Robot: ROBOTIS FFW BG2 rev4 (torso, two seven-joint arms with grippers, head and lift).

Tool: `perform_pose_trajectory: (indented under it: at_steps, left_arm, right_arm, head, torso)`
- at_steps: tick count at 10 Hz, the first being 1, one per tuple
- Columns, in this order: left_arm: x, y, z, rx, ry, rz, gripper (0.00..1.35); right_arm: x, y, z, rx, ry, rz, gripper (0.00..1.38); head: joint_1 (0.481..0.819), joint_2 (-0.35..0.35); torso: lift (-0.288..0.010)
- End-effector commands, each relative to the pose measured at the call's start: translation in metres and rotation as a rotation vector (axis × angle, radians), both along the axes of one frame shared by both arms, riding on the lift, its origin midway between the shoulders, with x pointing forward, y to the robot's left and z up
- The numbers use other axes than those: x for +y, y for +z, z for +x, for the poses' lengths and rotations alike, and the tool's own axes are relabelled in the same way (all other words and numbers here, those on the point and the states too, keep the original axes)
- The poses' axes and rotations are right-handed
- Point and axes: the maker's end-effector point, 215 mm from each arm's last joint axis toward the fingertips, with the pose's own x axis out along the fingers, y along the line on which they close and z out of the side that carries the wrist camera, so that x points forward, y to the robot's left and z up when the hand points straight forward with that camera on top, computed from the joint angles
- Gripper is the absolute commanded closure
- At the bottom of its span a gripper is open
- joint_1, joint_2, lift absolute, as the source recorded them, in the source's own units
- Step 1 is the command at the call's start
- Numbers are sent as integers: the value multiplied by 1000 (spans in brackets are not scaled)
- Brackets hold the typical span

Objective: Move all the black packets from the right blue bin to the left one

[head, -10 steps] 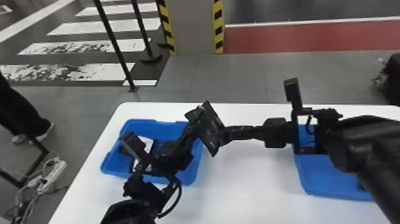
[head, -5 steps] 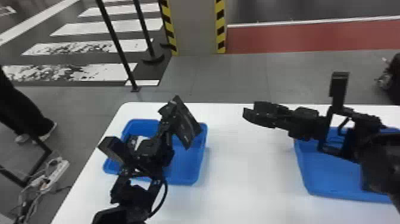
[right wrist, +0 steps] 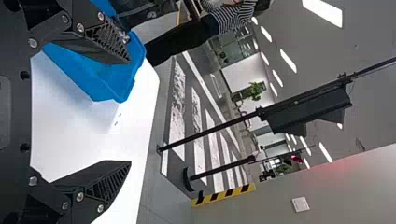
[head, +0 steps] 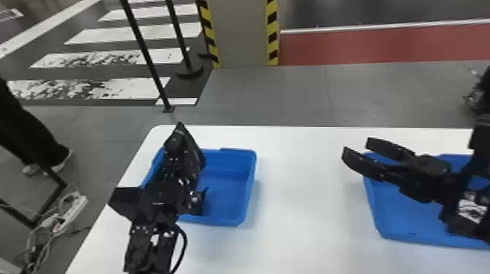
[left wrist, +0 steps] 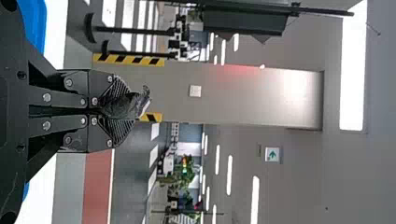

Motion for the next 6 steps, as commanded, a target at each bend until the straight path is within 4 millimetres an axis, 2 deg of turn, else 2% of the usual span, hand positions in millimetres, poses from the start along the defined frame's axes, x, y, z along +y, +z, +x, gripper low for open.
perform_pose_trajectory:
  at_steps: [1,2,3,4,5,6]
  left_arm:
    - [-4,7,-2,-39,5,20,1204]
    - [-3,16,-2,-91,9,15,906]
    - [-8,13,-1,-95,-1,-39,470]
    - [-17,12,-1,-98,-25,-63,137]
    - [-27,11,0,-92,-49,-78,58]
    - [-32,11,2,-93,-72,-86,84]
  right_arm:
    - [-7,0,2,-36,-21,-13,285]
    - [-14,-7,5,-49,-43,-16,286]
    - [-37,-9,8,-82,-101,-105,288]
    - [-52,-5,-1,-101,-168,-159,289]
    - [-69,3,-14,-111,-249,-191,289]
    - [-84,10,-37,-61,-351,-245,289]
  head:
    - [695,196]
    - [695,194]
    - [695,186]
    - [695,167]
    - [695,132]
    - [695,114]
  torso:
    - [-110]
    - [-110]
    - [-110]
    - [-110]
    - [-110]
    - [-110]
